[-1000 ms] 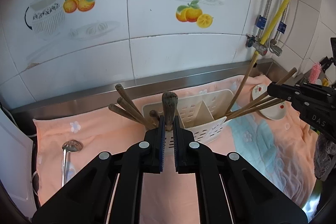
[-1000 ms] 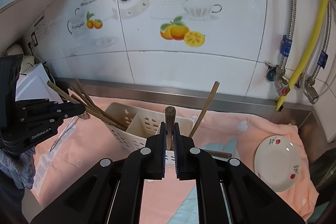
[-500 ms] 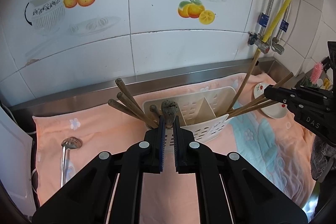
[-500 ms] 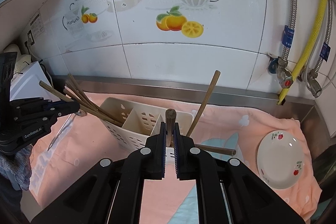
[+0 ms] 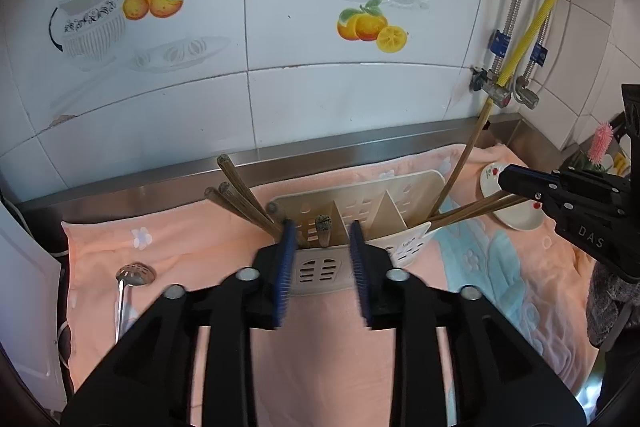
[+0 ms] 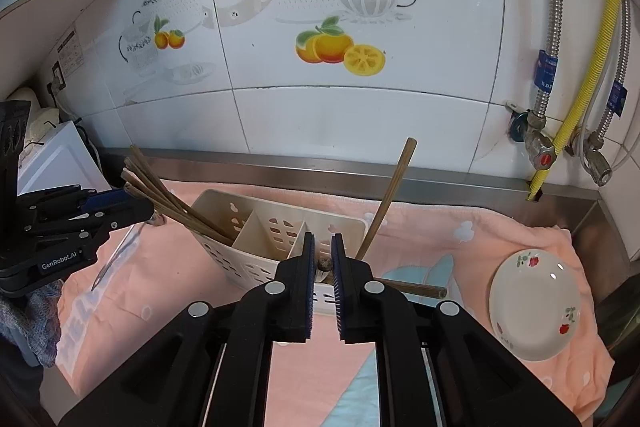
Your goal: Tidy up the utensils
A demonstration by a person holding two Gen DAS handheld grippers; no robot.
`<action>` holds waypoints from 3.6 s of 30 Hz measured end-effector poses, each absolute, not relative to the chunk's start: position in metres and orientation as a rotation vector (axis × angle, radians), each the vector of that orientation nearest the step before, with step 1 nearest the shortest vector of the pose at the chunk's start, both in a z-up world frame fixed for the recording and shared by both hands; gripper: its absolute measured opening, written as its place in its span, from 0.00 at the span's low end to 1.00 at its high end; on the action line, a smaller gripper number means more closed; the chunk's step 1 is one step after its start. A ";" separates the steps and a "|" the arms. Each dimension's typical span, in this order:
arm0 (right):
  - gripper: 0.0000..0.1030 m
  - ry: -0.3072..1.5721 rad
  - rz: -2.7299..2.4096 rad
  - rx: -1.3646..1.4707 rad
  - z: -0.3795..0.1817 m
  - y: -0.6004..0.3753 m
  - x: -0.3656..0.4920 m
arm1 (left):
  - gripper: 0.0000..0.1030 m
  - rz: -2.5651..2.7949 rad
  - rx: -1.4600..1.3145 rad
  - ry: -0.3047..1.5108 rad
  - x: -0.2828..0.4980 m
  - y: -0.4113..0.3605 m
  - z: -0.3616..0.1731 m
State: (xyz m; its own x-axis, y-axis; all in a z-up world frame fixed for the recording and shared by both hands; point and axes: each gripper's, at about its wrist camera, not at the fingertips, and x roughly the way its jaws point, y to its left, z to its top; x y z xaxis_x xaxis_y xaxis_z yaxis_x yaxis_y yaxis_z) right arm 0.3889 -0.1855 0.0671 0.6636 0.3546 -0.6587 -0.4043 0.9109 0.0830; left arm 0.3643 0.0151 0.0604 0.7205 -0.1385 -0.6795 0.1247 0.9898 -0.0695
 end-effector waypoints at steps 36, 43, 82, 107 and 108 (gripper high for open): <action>0.81 0.552 0.365 -0.126 0.092 -0.218 0.270 | 0.93 -0.105 -0.045 0.562 0.233 0.031 0.088; 0.87 0.536 0.364 -0.105 0.082 -0.224 0.244 | 0.95 -0.086 -0.051 0.546 0.207 0.034 0.080; 0.93 0.509 0.315 -0.085 0.027 -0.221 0.151 | 0.95 -0.058 -0.058 0.515 0.123 0.034 0.025; 0.93 0.523 0.307 -0.066 0.014 -0.224 0.146 | 0.95 -0.050 -0.066 0.522 0.116 0.025 0.015; 0.93 0.522 0.309 -0.064 0.014 -0.224 0.145 | 0.95 -0.051 -0.066 0.522 0.116 0.025 0.015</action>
